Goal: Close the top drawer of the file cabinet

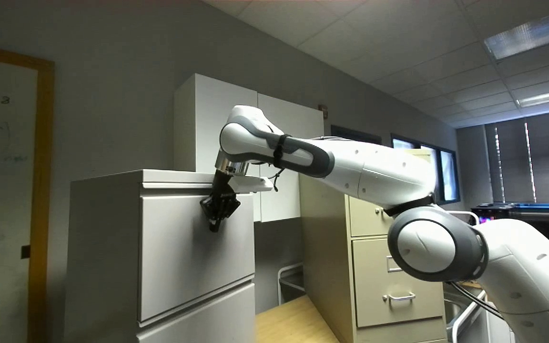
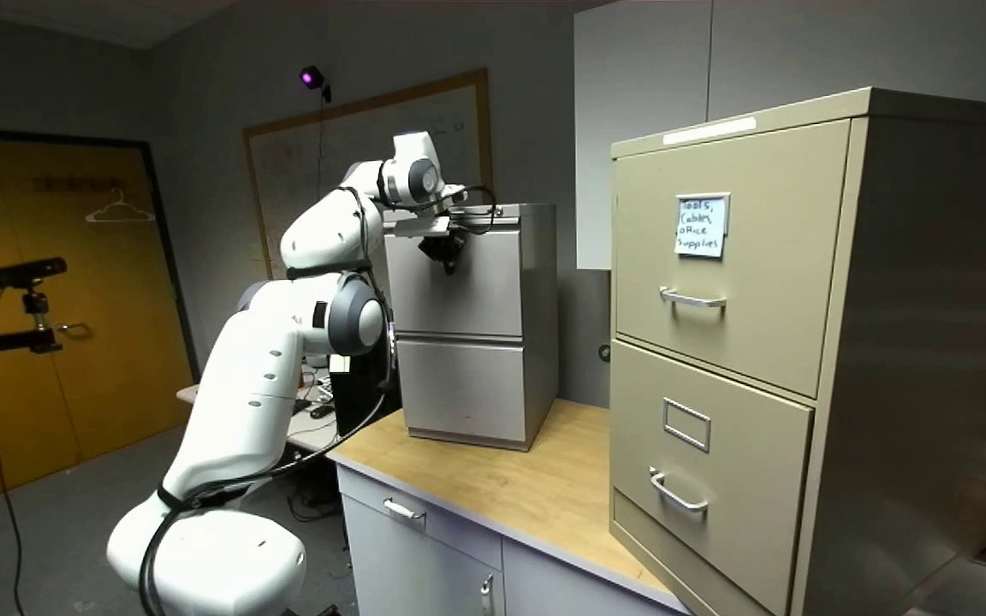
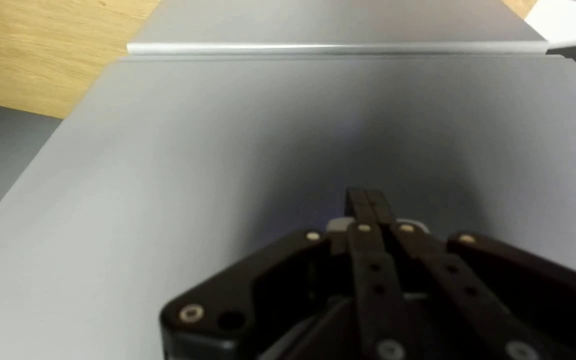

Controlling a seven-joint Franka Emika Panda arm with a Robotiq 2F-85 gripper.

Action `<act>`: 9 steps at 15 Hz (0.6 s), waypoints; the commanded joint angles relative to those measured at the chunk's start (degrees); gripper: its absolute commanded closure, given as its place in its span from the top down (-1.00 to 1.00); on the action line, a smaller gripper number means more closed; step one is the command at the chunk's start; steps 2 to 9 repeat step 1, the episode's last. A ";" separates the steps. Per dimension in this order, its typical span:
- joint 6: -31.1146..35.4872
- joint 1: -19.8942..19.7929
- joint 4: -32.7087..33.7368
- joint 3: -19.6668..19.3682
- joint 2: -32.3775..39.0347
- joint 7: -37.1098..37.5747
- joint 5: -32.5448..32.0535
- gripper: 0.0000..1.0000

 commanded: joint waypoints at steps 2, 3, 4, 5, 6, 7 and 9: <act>-2.69 -0.03 8.83 -1.98 5.27 -0.76 2.06 -1.00; -2.69 -0.03 8.83 -1.98 5.27 -0.76 2.06 -1.00; -2.69 -0.03 8.83 -1.98 5.27 -0.76 2.06 -1.00; -2.69 -0.03 8.83 -1.98 5.27 -0.76 2.06 -1.00; -2.69 -0.03 8.83 -1.98 5.27 -0.76 2.06 -1.00; -2.69 -0.03 8.83 -1.98 5.27 -0.76 2.06 -1.00; -2.69 -0.03 8.83 -1.98 5.27 -0.76 2.06 -1.00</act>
